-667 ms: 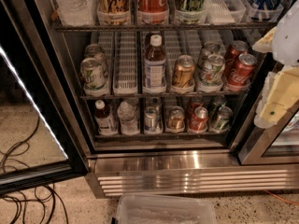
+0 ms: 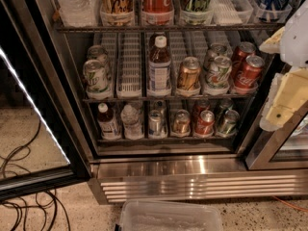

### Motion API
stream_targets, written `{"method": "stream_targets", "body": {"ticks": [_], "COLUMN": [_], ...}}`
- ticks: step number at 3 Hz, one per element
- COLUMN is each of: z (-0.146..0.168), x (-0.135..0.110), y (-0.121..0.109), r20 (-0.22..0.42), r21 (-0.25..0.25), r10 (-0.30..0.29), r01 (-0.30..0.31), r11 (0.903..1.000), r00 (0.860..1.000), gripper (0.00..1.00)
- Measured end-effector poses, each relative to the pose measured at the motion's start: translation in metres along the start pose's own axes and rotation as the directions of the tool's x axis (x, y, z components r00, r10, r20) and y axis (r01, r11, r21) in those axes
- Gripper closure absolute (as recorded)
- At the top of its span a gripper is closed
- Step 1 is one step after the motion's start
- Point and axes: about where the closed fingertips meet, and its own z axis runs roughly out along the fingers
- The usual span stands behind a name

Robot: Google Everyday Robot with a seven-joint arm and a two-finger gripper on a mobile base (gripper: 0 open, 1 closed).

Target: Pick green can from top shelf of fridge

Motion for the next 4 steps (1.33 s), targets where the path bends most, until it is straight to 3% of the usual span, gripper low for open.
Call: {"method": "stream_targets", "body": {"ticks": [1,2,3,4], "z": [0.014,0.033,0.039,0.031], "x": [-0.02,-0.046,-0.068,-0.076], "y": [-0.007,-0.008,-0.015,-0.035], "r20": [0.094,0.258,0.373,0.423], "r21": [0.016,0.016,0.046,0.11], "r10": [0.035,0.158,0.256,0.246], "r01": [-0.037,-0.168,-0.293,-0.319], "r11": [0.9992,0.9857,0.9549,0.9412], "r00": [0.995,0.953,0.892,0.872], "gripper": [0.0,0.0,0.0,0.0]}}
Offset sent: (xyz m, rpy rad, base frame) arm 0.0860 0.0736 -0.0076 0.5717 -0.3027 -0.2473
